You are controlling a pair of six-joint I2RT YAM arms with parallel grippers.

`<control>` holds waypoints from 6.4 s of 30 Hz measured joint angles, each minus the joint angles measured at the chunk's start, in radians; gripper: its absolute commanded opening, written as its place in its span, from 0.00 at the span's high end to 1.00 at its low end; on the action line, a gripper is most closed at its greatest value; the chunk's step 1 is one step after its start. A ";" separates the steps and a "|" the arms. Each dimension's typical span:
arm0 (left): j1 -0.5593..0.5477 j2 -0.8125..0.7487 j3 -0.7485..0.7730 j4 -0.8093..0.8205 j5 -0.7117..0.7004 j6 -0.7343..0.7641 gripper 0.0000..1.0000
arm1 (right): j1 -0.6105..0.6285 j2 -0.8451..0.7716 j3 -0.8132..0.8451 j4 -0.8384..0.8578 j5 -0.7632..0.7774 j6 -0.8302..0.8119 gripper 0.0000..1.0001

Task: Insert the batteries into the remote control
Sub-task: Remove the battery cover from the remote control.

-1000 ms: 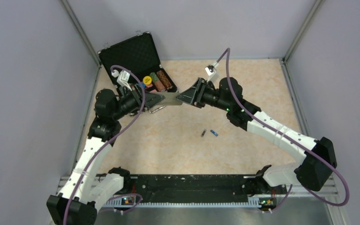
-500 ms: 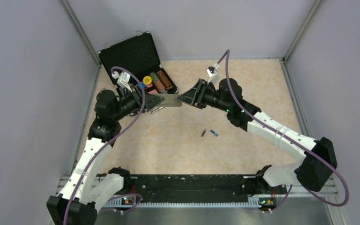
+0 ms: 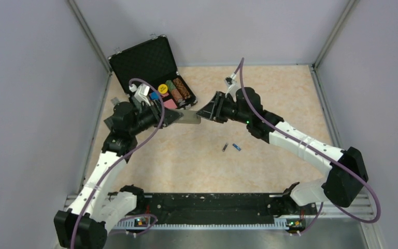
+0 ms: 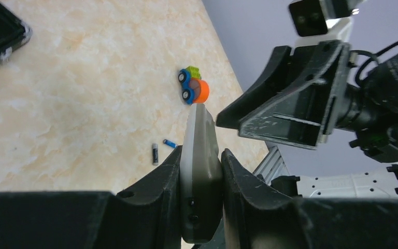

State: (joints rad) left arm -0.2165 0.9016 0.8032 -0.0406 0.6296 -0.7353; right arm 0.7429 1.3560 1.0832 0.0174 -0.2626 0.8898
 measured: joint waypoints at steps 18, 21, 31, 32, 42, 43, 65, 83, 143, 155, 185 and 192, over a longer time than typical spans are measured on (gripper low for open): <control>-0.085 0.247 -0.496 0.347 -0.038 -0.139 1.00 | 0.000 0.101 -0.215 -0.106 0.027 -0.085 0.65; -0.085 0.247 -0.537 0.417 -0.054 -0.146 1.00 | 0.000 0.122 -0.273 -0.064 -0.003 -0.083 0.65; -0.085 0.317 -0.626 0.618 -0.074 -0.195 1.00 | 0.057 0.237 -0.332 0.169 -0.046 -0.022 0.66; -0.085 0.319 -0.628 0.624 -0.074 -0.197 1.00 | 0.062 0.256 -0.332 0.195 -0.047 -0.012 0.67; -0.086 0.301 -0.630 0.615 -0.097 -0.182 1.00 | 0.068 0.313 -0.332 0.266 -0.024 0.062 0.72; -0.086 0.301 -0.630 0.615 -0.097 -0.180 1.00 | 0.068 0.319 -0.332 0.277 -0.025 0.066 0.73; -0.086 0.306 -0.607 0.574 -0.114 -0.169 1.00 | 0.069 0.353 -0.314 0.256 -0.027 0.080 0.71; -0.086 0.340 -0.579 0.560 -0.111 -0.148 1.00 | 0.069 0.327 -0.309 0.244 -0.002 0.071 0.71; -0.058 0.421 -0.571 0.624 -0.105 -0.145 1.00 | 0.022 0.412 -0.376 0.476 -0.108 0.153 0.70; -0.049 0.430 -0.568 0.640 -0.124 -0.139 1.00 | 0.004 0.481 -0.412 0.691 -0.171 0.200 0.70; -0.060 0.372 -0.533 0.529 -0.191 -0.108 1.00 | 0.004 0.490 -0.468 0.872 -0.141 0.238 0.69; -0.059 0.363 -0.527 0.514 -0.233 -0.108 1.00 | -0.002 0.424 -0.468 0.872 -0.124 0.236 0.68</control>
State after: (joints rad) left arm -0.2756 1.2644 0.2760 0.4732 0.3969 -0.8433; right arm 0.7406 1.7802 0.6151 0.8890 -0.3862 1.1259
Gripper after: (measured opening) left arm 0.340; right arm 0.319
